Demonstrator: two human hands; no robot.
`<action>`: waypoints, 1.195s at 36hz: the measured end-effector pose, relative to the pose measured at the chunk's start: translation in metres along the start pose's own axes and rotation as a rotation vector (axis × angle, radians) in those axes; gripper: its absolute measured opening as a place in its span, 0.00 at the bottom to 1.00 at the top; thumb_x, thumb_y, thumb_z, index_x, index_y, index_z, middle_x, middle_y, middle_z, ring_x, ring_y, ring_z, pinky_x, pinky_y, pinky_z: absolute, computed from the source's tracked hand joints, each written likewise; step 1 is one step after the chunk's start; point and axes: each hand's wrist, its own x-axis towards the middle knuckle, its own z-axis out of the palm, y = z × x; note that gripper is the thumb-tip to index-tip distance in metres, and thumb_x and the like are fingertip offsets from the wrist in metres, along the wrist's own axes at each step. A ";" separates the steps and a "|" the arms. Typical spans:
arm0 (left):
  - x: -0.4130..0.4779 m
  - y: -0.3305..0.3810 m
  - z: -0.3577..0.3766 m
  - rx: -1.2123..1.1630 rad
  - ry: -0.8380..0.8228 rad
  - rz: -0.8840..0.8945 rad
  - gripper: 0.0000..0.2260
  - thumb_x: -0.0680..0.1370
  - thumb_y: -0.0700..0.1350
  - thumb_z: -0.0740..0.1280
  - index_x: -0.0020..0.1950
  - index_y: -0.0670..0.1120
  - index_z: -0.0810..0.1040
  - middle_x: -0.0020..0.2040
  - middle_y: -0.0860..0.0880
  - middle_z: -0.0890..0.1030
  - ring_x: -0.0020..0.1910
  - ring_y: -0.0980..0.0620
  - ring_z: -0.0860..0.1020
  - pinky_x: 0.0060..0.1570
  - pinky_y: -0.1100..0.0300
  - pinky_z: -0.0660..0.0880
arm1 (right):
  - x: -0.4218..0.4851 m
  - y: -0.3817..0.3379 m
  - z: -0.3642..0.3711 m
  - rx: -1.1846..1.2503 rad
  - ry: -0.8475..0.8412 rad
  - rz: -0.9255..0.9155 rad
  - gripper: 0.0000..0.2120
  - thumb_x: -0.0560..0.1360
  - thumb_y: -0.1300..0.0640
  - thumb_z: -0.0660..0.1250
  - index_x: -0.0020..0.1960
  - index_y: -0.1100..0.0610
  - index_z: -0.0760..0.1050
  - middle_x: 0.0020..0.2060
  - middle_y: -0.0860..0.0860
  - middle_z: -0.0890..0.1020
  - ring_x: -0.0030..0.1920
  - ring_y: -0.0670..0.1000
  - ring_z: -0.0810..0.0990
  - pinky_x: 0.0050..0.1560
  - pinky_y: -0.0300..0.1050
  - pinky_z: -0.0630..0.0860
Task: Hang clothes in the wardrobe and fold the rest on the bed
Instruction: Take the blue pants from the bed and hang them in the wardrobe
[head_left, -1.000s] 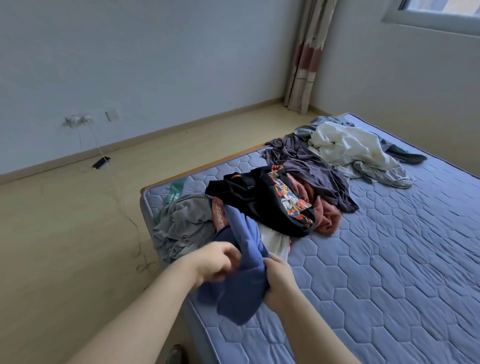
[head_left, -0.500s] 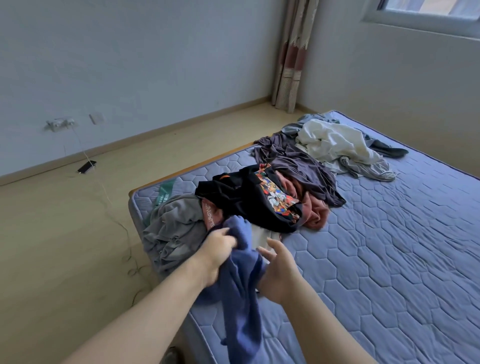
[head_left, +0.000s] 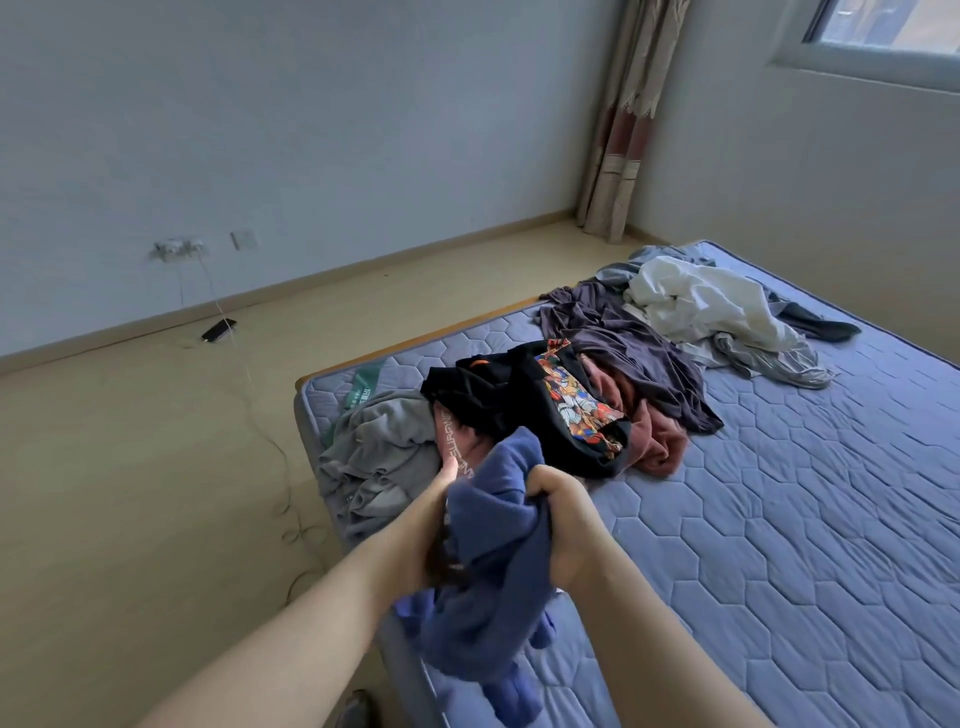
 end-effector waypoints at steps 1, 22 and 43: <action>-0.001 -0.006 0.000 0.010 -0.045 0.096 0.11 0.73 0.45 0.64 0.48 0.38 0.75 0.41 0.47 0.74 0.50 0.43 0.76 0.47 0.60 0.68 | 0.000 0.001 0.001 -0.057 0.036 0.018 0.17 0.77 0.64 0.48 0.33 0.65 0.66 0.31 0.58 0.73 0.36 0.54 0.71 0.38 0.42 0.69; 0.034 0.054 -0.053 -0.018 -0.707 0.356 0.15 0.66 0.32 0.59 0.25 0.48 0.76 0.29 0.49 0.75 0.31 0.54 0.73 0.34 0.65 0.71 | -0.008 0.008 0.008 -0.560 0.006 -0.608 0.29 0.71 0.78 0.62 0.63 0.52 0.67 0.49 0.43 0.74 0.39 0.40 0.74 0.37 0.26 0.71; 0.032 0.038 -0.134 0.323 -0.036 0.698 0.10 0.79 0.44 0.64 0.38 0.48 0.77 0.31 0.56 0.75 0.34 0.57 0.73 0.38 0.63 0.69 | -0.002 0.041 0.041 -1.045 -0.001 -0.418 0.10 0.70 0.55 0.72 0.39 0.60 0.74 0.33 0.52 0.76 0.34 0.49 0.73 0.35 0.41 0.70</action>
